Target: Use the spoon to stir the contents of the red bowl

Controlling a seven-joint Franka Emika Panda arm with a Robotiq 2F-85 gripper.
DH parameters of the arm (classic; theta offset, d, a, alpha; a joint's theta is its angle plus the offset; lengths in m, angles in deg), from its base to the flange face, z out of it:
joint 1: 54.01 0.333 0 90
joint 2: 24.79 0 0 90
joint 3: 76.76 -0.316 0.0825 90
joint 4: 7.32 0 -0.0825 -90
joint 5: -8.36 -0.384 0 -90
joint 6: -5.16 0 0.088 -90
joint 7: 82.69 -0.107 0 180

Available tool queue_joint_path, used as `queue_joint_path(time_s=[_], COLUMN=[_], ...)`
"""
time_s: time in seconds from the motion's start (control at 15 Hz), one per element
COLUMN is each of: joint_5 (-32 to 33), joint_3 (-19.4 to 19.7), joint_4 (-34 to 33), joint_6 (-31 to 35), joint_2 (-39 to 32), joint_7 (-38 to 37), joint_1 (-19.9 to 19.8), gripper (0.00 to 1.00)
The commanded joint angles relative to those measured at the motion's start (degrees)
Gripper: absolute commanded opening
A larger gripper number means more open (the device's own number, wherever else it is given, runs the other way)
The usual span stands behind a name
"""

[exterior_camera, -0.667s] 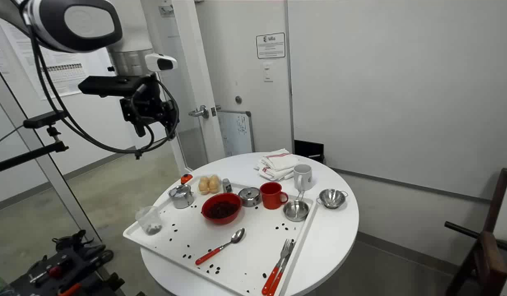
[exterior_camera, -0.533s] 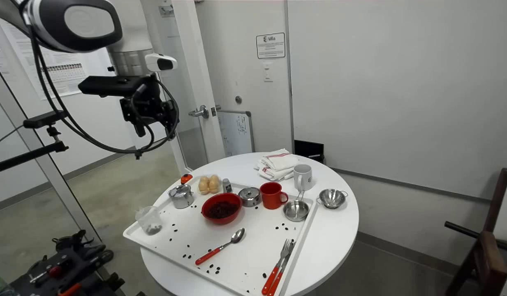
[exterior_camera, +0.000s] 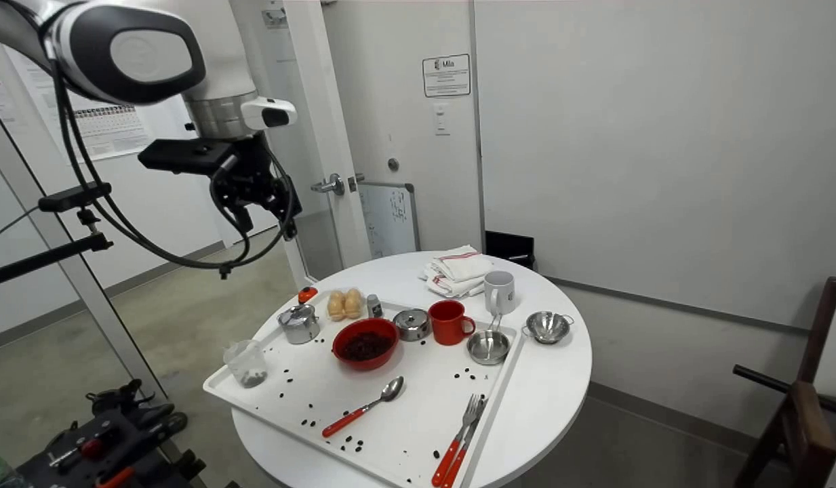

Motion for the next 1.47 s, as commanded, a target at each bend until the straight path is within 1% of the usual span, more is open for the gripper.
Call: queue_joint_path(time_s=[0.0,0.13,0.33,0.4,0.53,0.67,0.73,0.8,1.0,1.4], joint_5=[-1.11,0.22,4.92,6.64,10.64,12.91,12.84,10.71,11.11,11.12], joint_3=[-1.64,-2.66,-4.77,-5.42,-6.43,-6.34,-5.83,-5.06,-4.82,-4.8], joint_4=[4.76,7.04,9.26,9.54,9.01,8.11,7.78,9.19,8.51,8.18], joint_6=[12.4,19.42,25.6,26.78,27.08,25.64,26.83,25.02,25.9,25.93], joint_2=[-2.43,-4.31,-7.78,-9.12,-12.95,-15.71,-17.01,-13.83,-16.26,-16.47], joint_7=[-8.41,-14.02,-22.07,-24.34,-28.51,-30.72,-30.44,-27.88,-28.53,-28.57], joint_1=[-1.99,-3.29,-6.37,-7.31,-9.0,-9.11,-8.68,-7.84,-7.61,-7.59], gripper=[1.0,1.0,1.0,1.0,1.0,1.0,1.0,1.0,1.0,1.0])
